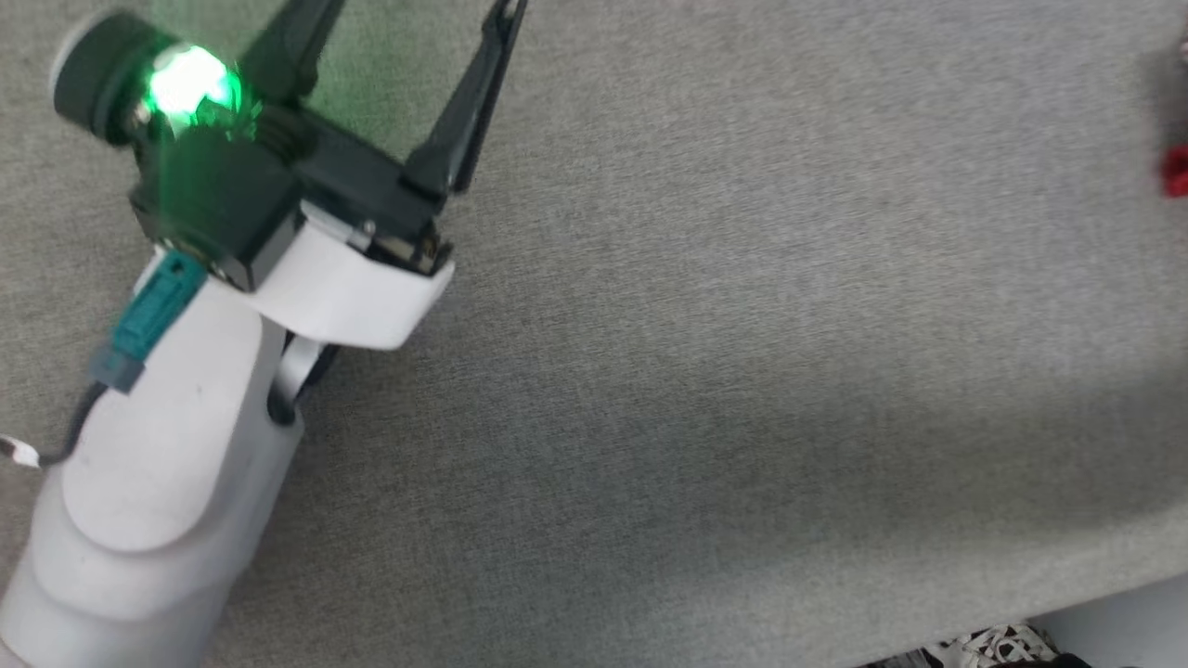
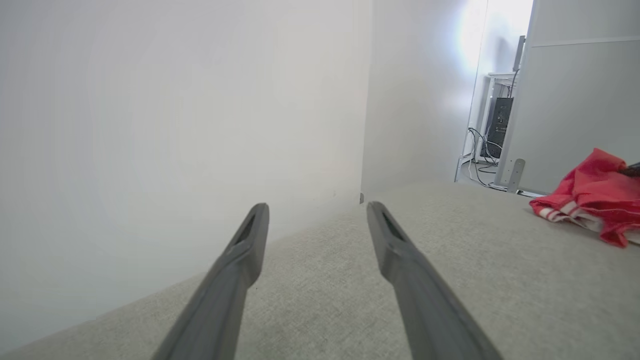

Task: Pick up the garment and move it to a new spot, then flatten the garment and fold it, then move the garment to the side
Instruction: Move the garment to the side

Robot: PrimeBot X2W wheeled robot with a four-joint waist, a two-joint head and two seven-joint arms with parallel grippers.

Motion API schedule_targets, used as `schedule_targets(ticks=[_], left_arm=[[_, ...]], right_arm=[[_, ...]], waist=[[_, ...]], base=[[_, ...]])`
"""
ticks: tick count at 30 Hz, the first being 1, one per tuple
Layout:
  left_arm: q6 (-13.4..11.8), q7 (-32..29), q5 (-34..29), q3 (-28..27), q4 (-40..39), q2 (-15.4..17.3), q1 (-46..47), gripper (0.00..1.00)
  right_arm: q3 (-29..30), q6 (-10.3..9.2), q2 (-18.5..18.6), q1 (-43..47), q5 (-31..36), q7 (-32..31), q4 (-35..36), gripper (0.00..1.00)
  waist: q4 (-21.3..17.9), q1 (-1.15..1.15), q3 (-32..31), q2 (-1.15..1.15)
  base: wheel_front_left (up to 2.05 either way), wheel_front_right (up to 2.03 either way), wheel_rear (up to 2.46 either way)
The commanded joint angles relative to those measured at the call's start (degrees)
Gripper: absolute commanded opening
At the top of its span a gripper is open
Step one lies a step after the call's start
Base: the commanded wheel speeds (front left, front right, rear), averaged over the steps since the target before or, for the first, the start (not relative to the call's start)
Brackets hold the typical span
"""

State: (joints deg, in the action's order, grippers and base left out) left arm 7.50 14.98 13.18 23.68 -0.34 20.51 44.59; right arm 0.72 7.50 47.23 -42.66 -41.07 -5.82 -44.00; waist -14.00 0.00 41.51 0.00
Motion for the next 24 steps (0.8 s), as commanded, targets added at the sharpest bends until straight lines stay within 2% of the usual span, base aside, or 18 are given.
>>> schedule_targets(ticks=[1,10,18,19,20,24], left_arm=[[-0.1,0.3,0.2,-0.1,-0.1,0.1,1.8,1.0],[-0.1,0.3,-0.4,0.3,-0.2,-0.3,5.4,1.0],[-0.1,0.3,-0.4,-0.6,0.1,0.0,3.4,1.0],[-0.1,0.3,-0.5,-0.9,0.2,-0.2,3.0,1.0],[-0.1,0.3,-0.6,-1.2,0.3,-0.4,2.5,1.0],[-0.1,0.3,-0.3,-4.1,0.4,-1.7,-1.7,1.0]], right_arm=[[0.3,-0.02,-0.3,-2.6,1.0,1.6,-2.3,0.0],[-1.7,-0.02,-0.6,-11.8,6.7,7.7,-13.8,0.0],[-2.8,-0.02,-2.3,-17.0,9.5,11.1,-22.4,0.0],[-3.1,-0.02,-2.6,-17.2,9.6,11.5,-23.0,0.38],[-3.3,-0.02,-2.8,-17.3,9.5,11.9,-23.5,1.0],[-5.6,-0.02,-3.3,-16.0,9.8,13.4,-23.2,1.0]], waist=[[1.1,0.0,1.8,0.0],[3.0,0.0,3.8,0.0],[3.6,0.0,2.5,0.0],[3.6,0.0,1.9,0.0],[3.6,0.0,1.2,0.0],[3.9,0.0,-2.8,0.0]], base=[[0.0,0.0,0.0],[0.0,0.0,0.0],[0.0,0.0,0.0],[0.0,0.0,0.0],[0.0,0.0,0.0],[0.0,0.0,0.0]])
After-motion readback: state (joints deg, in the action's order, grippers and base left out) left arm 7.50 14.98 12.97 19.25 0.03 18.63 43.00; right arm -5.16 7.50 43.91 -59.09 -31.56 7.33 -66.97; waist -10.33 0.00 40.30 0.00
